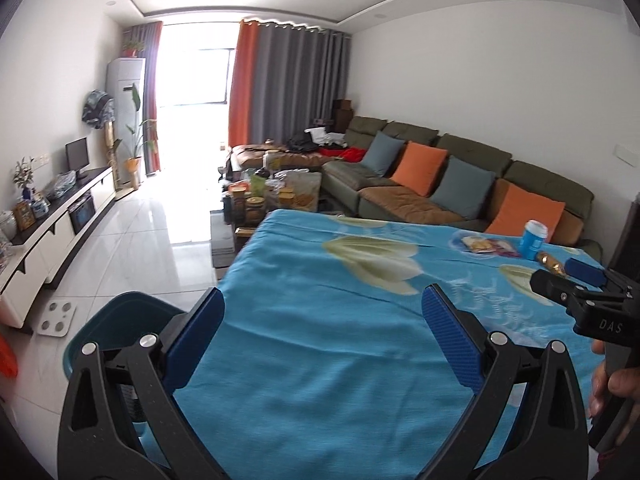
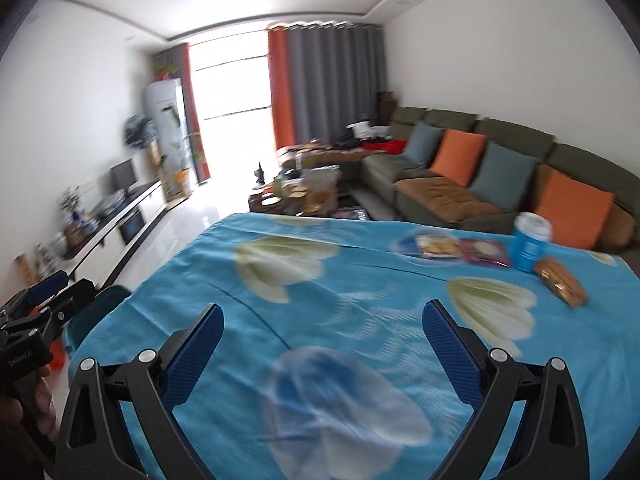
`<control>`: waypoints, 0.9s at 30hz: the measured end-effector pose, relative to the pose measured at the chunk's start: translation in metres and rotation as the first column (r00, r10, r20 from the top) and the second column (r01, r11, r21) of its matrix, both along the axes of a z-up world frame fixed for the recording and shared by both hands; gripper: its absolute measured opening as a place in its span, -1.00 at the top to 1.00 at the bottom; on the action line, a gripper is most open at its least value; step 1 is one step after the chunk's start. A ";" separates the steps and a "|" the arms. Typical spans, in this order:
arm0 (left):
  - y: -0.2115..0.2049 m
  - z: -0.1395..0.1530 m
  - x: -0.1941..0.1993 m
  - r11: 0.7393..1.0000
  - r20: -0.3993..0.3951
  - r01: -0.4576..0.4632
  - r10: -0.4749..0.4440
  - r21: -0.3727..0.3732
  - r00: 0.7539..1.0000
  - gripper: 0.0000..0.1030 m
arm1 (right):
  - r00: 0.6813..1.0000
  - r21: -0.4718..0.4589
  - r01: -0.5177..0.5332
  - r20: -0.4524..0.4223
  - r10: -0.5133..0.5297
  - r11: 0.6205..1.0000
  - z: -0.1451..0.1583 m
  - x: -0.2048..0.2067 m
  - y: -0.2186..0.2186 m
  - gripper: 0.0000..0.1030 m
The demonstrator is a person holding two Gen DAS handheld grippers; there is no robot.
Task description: Collect trash
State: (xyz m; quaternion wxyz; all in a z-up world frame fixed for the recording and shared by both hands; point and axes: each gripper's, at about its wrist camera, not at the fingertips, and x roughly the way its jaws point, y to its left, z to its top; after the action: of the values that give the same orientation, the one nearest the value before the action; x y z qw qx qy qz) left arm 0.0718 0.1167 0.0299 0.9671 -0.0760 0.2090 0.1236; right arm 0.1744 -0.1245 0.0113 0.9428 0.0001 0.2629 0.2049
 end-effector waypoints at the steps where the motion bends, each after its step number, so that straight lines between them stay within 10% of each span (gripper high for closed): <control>1: -0.002 0.001 0.000 1.000 0.006 0.010 -0.010 -0.002 1.000 -0.89 | 1.000 0.001 0.020 0.012 -0.020 1.000 0.000 -0.004 -0.005 -0.86; 27: -0.058 0.022 -0.033 0.982 0.148 0.148 -0.164 0.114 0.975 -0.89 | 0.958 0.041 0.194 0.205 -0.198 0.980 0.003 -0.087 -0.050 -0.86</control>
State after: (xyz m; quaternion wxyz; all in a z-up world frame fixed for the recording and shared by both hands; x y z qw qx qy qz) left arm 0.0393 0.0590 0.0519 0.9898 -0.0193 0.1311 0.0516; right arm 0.0873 -0.1750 0.0140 0.9807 0.0146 0.1592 0.1122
